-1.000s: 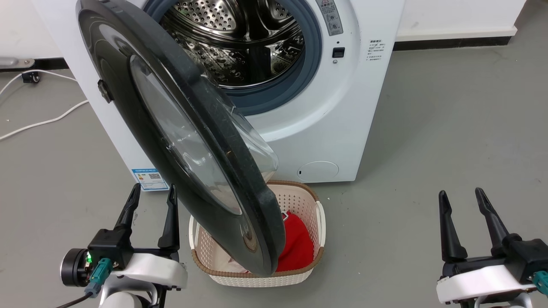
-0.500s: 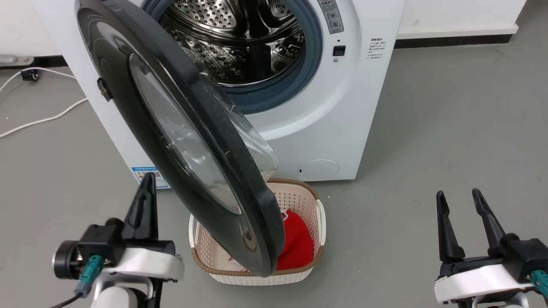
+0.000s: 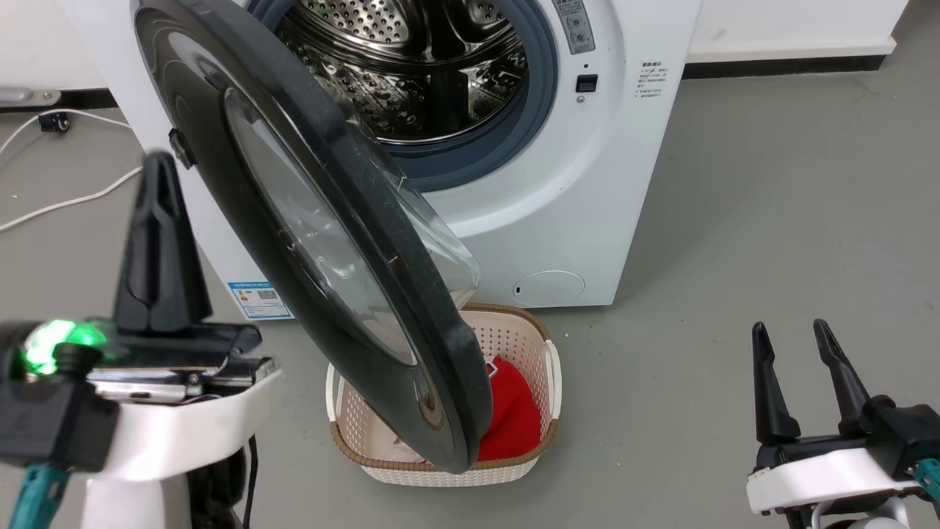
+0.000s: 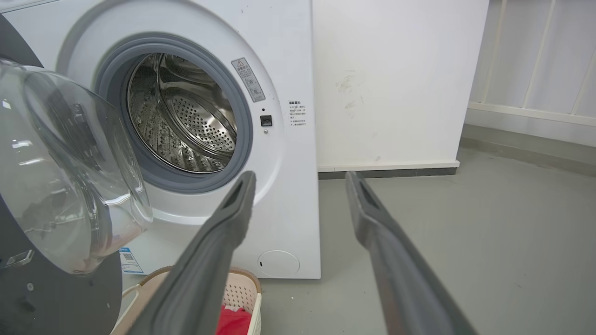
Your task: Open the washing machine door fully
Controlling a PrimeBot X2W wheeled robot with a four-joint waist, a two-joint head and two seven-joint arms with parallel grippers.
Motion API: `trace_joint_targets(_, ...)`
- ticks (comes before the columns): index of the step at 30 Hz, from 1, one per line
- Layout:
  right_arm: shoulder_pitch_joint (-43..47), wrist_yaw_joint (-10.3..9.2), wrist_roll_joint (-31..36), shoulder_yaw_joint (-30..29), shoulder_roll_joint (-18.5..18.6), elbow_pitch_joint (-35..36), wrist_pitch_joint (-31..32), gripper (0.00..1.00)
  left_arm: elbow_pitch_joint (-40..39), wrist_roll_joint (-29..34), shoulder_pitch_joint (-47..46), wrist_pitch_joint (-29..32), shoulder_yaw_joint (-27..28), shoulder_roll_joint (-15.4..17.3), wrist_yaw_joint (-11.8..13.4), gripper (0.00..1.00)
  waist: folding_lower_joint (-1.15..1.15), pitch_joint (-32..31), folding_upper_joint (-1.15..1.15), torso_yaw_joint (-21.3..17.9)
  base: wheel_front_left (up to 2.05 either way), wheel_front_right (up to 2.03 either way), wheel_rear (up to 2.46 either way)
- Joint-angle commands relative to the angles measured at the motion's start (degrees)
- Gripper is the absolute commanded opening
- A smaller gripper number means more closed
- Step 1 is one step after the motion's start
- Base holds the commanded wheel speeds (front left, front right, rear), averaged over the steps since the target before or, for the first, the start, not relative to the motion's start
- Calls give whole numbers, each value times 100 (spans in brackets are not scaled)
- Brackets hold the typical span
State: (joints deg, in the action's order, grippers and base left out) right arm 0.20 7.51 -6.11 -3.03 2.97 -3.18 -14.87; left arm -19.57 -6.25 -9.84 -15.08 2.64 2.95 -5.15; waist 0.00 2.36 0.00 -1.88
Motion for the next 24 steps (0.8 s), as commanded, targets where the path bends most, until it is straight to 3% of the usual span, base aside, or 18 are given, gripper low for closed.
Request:
trace_joint_targets(1, -63, -4, -33, -4, -18, -11, -22, 100, -224, -10, -116, -12, -58, -5, 19, 0, 0, 8, 0, -6, 0, 0, 0)
trace_joint_targets(9, -84, -4, -92, -23, -18, -72, -23, 100, -1138, 88, -392, -11, -1032, -7, -100, 0, 0, 8, 0, -49, 0, 0, 0)
trace_joint_targets(17, -36, -4, -193, 3, -18, -154, -27, 100, -490, -46, -12, -3, -2316, 16, -194, 0, 0, -44, 0, -83, 0, 0, 0)
trace_joint_targets(24, 28, -4, -225, -4, -18, -204, -26, 100, 366, -541, 478, 777, -3114, 242, -220, 0, 0, -55, 0, -45, 0, 0, 0)
